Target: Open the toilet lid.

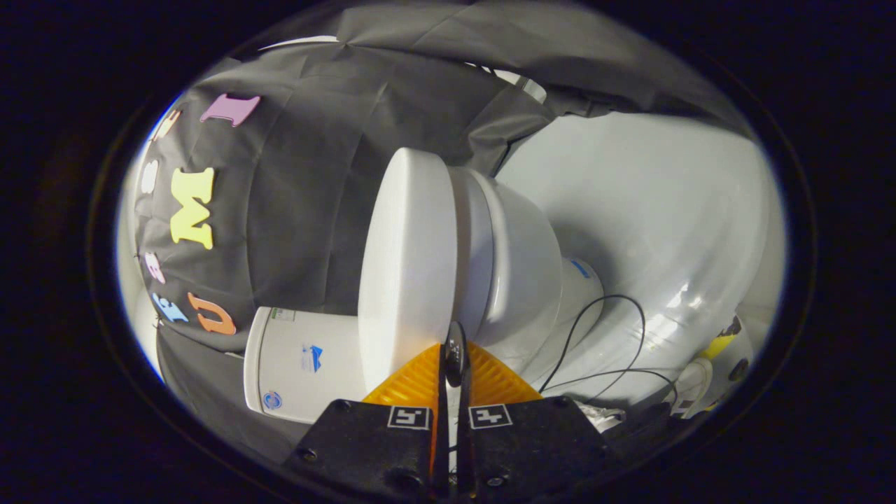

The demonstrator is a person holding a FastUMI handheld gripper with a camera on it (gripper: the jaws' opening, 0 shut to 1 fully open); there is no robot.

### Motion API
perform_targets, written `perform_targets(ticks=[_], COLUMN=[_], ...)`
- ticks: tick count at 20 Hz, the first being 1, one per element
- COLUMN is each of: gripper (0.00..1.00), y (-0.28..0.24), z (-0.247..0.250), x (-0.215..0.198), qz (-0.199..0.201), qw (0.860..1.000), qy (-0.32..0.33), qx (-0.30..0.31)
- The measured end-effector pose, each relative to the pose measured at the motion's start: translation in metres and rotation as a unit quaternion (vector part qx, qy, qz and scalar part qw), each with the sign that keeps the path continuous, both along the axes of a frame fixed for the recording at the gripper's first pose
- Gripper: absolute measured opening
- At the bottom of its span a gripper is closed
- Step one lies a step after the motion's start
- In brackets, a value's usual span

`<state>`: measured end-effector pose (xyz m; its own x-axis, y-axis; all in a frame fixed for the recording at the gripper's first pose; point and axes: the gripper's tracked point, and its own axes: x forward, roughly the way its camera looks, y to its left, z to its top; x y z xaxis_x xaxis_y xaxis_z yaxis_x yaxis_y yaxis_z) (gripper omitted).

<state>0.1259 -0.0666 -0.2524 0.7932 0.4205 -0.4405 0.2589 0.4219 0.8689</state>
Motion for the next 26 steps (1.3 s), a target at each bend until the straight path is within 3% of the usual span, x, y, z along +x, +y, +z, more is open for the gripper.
perform_targets(ticks=[3, 18, 26], gripper=[0.05, 0.05, 0.05], y=[0.0, 0.006, 0.008], z=[0.005, 0.038, 0.046], x=[0.002, 0.002, 0.003], qz=[-0.007, -0.001, -0.014], qw=[1.0, 0.996, 0.995], qy=[-0.009, -0.055, -0.039], qx=[0.017, -0.076, -0.085])
